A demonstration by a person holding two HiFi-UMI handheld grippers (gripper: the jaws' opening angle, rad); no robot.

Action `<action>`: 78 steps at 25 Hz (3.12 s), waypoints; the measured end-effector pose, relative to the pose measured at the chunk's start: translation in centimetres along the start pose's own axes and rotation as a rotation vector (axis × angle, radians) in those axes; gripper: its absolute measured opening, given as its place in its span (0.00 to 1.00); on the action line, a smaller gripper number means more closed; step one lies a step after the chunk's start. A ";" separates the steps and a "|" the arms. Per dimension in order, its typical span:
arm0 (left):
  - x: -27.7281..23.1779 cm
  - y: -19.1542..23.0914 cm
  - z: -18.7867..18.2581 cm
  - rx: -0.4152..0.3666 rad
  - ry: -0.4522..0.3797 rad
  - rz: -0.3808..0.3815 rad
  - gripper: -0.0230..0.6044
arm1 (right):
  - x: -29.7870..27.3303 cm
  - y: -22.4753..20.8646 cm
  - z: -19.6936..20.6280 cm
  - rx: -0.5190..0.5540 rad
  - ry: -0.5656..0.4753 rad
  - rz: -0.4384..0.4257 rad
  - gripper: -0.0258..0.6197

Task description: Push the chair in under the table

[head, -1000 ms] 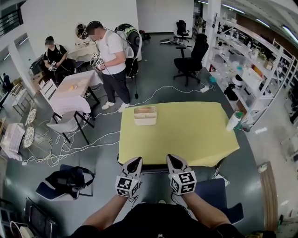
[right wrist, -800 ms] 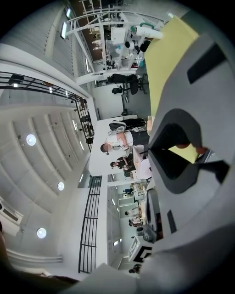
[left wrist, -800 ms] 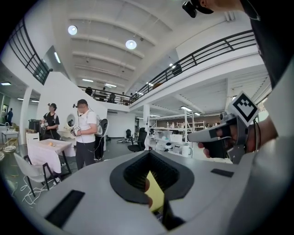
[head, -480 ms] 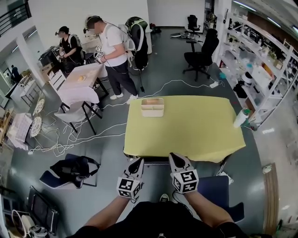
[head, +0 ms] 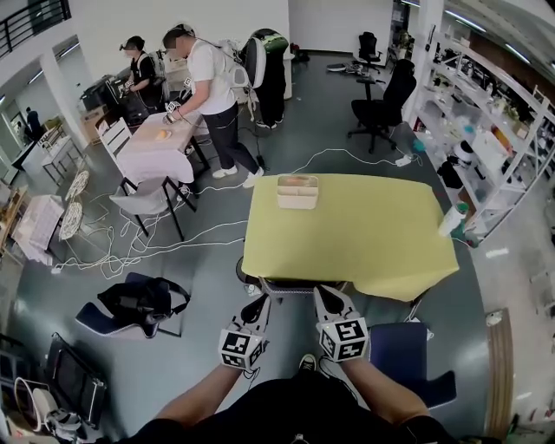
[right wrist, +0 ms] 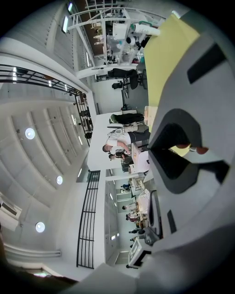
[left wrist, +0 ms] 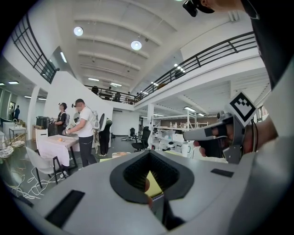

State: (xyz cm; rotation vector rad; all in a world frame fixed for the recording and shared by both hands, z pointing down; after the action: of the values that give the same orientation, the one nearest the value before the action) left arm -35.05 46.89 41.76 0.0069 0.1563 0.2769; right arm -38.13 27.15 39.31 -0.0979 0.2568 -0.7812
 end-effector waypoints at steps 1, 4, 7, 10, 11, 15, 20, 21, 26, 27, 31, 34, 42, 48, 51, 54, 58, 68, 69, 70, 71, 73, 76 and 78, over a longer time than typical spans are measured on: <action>0.8 0.3 0.2 0.006 0.005 -0.001 0.05 | 0.1 0.7 0.1 -0.003 0.001 0.003 0.06; 3.2 1.2 0.8 0.018 0.016 -0.001 0.05 | 0.6 3.1 0.6 -0.007 0.001 0.014 0.06; 5.9 2.1 1.5 0.020 0.012 0.004 0.05 | 1.2 5.9 1.4 -0.005 -0.005 0.029 0.06; 8.3 2.9 1.9 0.022 0.003 0.015 0.05 | 1.8 8.5 2.0 0.001 -0.014 0.041 0.06; 9.0 3.0 2.0 0.023 0.001 0.020 0.05 | 2.0 9.3 2.2 0.002 -0.015 0.045 0.06; 11.7 3.3 2.8 0.025 -0.002 0.041 0.05 | 3.3 12.1 3.4 -0.005 -0.019 0.065 0.06; 15.1 2.7 3.4 0.031 -0.011 0.063 0.05 | 5.8 15.1 4.7 -0.013 -0.016 0.095 0.06; 15.6 2.5 3.4 0.032 -0.013 0.066 0.05 | 6.3 15.5 4.8 -0.014 -0.015 0.098 0.06; 17.8 1.0 3.4 0.038 -0.019 0.076 0.05 | 8.9 16.9 4.9 -0.006 -0.022 0.107 0.06; 18.3 0.7 3.4 0.038 -0.019 0.077 0.05 | 9.4 17.2 4.9 -0.003 -0.021 0.109 0.06; 20.2 -0.3 3.0 0.039 -0.023 0.073 0.05 | 11.1 18.2 5.1 -0.005 -0.010 0.108 0.06; 21.4 -1.0 3.2 0.037 -0.025 0.055 0.05 | 12.1 18.8 5.7 -0.004 -0.008 0.090 0.06; 24.0 -5.5 3.6 0.033 -0.010 0.003 0.05 | 16.7 18.4 7.1 -0.018 0.010 0.031 0.06; 25.1 -9.9 4.6 0.019 0.018 0.015 0.05 | 20.8 16.8 8.9 -0.054 0.020 0.031 0.06; 24.8 -12.1 5.1 0.015 0.032 0.048 0.05 | 22.9 16.0 9.8 -0.066 0.021 0.053 0.06; 23.8 -14.7 5.0 0.006 0.040 0.111 0.05 | 25.2 14.7 10.3 -0.076 0.014 0.109 0.06; 22.2 -18.7 5.2 -0.020 0.052 0.280 0.05 | 29.7 13.7 11.6 -0.113 -0.006 0.264 0.06; 18.2 -32.9 5.5 -0.089 0.034 0.775 0.05 | 44.2 11.9 15.1 -0.210 -0.120 0.766 0.06; 18.2 -34.3 5.7 -0.096 0.039 0.830 0.05 | 45.7 12.2 15.5 -0.220 -0.131 0.823 0.06; 18.2 -35.8 5.9 -0.102 0.043 0.883 0.05 | 47.2 12.6 15.8 -0.231 -0.140 0.879 0.06; 18.2 -37.3 6.0 -0.107 0.047 0.935 0.05 | 48.7 13.0 16.2 -0.242 -0.148 0.935 0.06; 18.4 -40.3 6.3 -0.112 0.052 1.031 0.05 | 51.3 13.7 16.9 -0.261 -0.159 1.038 0.06; 19.1 -44.2 7.1 -0.119 0.062 1.155 0.05 | 54.7 15.1 17.8 -0.277 -0.171 1.165 0.06; 19.9 -46.7 7.9 -0.126 0.076 1.228 0.05 | 56.8 16.4 18.6 -0.293 -0.180 1.240 0.06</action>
State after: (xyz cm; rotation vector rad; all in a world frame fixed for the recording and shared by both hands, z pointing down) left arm -2.25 7.53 45.21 -0.0344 0.1952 1.5133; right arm 16.62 -1.54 43.31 -0.2492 0.2075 0.5006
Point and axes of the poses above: the fingertips, and each gripper's own axes: x backward along the fingers, y to its left, z out of its underside, the point moved 7 cm from there along x, backward along the fingers, and after that the axes turned 12 degrees about -z, right-handed, at the moved point
